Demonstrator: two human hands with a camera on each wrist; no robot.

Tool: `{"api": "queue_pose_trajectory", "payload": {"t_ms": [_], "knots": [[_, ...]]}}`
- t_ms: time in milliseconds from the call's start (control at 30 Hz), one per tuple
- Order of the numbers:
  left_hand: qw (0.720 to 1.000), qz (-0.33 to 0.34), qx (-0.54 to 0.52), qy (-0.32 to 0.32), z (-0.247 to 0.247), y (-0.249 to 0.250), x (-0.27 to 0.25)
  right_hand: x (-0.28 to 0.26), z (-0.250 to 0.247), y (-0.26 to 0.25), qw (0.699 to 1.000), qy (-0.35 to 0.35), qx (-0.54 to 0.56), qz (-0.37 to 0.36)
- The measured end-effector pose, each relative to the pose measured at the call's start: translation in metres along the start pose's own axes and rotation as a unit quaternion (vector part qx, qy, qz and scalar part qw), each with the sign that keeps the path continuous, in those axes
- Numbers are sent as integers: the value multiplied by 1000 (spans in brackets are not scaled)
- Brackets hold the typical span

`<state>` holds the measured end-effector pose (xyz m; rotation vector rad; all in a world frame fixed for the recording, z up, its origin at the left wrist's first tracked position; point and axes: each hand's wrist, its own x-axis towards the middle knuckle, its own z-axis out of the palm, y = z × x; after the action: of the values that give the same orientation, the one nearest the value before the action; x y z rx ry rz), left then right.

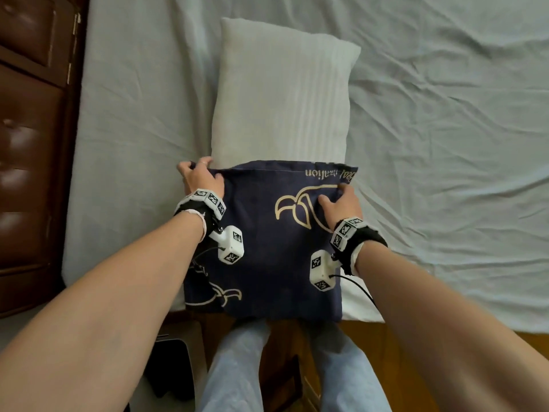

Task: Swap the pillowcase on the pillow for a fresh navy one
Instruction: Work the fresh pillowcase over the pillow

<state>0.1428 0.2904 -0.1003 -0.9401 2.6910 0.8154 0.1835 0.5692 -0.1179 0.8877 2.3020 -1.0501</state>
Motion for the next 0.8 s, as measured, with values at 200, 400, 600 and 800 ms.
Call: {"api": "queue_pose_trajectory", "payload": {"t_ms": [200, 400, 600, 800], "knots": [[995, 0, 14, 98, -18, -6, 26, -4, 4, -36, 994, 68, -50, -68], [996, 28, 82, 1, -41, -21, 47, -19, 40, -92, 979, 6, -127, -161], [959, 160, 157, -173, -15, 7, 46, 4, 45, -100, 948, 0, -251, -194], [890, 282, 233, -273, 17, 51, 55, 23, 39, -111, 912, 17, -317, -261]]}}
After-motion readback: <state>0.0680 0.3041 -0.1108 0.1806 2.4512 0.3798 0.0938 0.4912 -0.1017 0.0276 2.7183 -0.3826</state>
